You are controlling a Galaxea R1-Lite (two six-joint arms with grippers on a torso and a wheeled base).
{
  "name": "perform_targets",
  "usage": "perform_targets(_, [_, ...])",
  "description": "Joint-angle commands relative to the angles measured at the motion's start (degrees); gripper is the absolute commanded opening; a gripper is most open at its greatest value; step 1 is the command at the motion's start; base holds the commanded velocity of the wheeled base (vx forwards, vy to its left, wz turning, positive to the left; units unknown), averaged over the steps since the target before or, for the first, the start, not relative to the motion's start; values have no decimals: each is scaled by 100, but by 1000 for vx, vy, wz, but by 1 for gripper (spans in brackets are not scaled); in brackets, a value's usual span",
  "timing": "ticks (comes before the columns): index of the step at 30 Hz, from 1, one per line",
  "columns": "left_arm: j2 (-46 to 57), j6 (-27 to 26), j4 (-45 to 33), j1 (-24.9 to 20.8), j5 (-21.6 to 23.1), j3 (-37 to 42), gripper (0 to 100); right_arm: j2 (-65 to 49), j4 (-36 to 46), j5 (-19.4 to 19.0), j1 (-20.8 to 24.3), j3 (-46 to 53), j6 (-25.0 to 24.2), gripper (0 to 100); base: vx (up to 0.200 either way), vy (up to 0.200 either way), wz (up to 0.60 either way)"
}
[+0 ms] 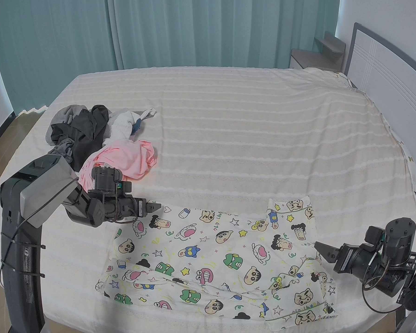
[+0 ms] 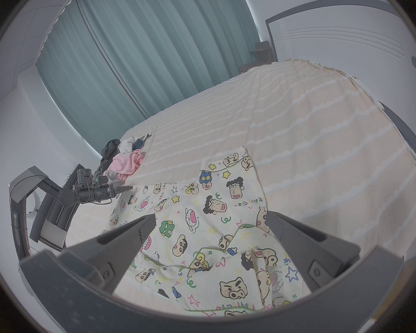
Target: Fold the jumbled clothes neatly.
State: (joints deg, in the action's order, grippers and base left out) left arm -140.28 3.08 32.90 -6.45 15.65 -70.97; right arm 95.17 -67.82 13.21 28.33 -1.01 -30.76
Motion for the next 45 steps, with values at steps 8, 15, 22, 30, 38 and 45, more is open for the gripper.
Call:
perform_targets(8, [-70,26,199,-67,-1,92,0,335,-39,-390,-478,-66,26,100,0,0,0])
perform_targets(15, [-17,78,577,-14,-115,110,0,995,23,-1093,-1418,-778,333,100,0,0,0])
perform_targets(22, [132,439,1078,47,-317,330,0,2287,559,-1392,-1989,-2316,861,100,0,0,0])
perform_targets(30, [132,456,1482,30,-634,488,0,2471,2765,-2112,-2016,-4249,896,100,0,0,0])
perform_targets(38, [167,447,1482,-32,-634,576,0,3262,3081,-2148,-2112,-5234,1054,100,0,0,0])
perform_targets(45, [176,430,1500,-93,-642,637,0,3772,3108,-2156,-2244,-5603,1186,100,0,0,0])
